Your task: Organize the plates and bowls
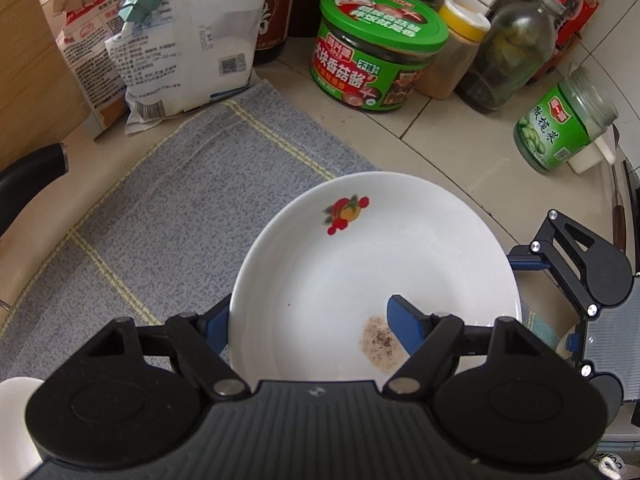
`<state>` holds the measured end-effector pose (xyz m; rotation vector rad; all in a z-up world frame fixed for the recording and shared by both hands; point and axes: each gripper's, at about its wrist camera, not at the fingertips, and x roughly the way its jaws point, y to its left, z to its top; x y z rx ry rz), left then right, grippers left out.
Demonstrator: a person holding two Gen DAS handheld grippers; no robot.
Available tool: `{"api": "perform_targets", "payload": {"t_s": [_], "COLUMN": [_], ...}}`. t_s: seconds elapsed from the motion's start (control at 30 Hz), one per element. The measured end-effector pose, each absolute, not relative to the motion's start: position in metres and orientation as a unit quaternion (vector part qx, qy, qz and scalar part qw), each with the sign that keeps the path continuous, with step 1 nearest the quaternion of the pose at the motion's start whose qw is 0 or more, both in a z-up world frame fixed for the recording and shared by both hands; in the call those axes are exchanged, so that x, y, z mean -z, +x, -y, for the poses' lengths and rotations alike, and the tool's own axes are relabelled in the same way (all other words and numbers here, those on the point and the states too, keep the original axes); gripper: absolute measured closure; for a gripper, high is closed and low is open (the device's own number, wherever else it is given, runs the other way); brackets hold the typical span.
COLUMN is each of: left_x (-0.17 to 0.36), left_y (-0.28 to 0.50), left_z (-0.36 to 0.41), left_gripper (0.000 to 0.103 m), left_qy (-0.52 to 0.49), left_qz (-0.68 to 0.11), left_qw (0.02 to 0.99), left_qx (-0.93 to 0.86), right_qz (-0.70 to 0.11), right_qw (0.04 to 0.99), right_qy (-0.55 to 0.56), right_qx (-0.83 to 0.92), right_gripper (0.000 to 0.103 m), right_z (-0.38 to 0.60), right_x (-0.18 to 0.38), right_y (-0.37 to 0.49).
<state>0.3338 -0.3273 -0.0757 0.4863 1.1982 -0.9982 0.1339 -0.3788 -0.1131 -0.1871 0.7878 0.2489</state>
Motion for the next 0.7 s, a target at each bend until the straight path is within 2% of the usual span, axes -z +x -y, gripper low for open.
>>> {"api": "perform_targets", "payload": {"t_s": [0.2,0.4,0.7], "left_x": [0.078,0.071,0.033], "left_y": [0.335,0.331,0.297], "left_z": [0.326,0.319,0.287], "left_gripper": [0.024,0.018,0.011], "left_qy": [0.211,0.204,0.208], "left_qz": [-0.535,-0.521,-0.440], "left_qw": [0.688,0.705,0.771], "left_qx": [0.442,0.436,0.411], "right_qz": [-0.379,-0.380,-0.396], "right_qw": [0.913,0.913,0.914], "right_qy": [-0.097,-0.097,-0.063], "right_qx": [-0.117,-0.109,-0.059], "right_gripper": [0.000,0.000,0.000], "right_z": [0.377,0.376,0.377], "right_x": [0.113,0.112,0.097], "right_y": [0.133,0.131,0.112]}}
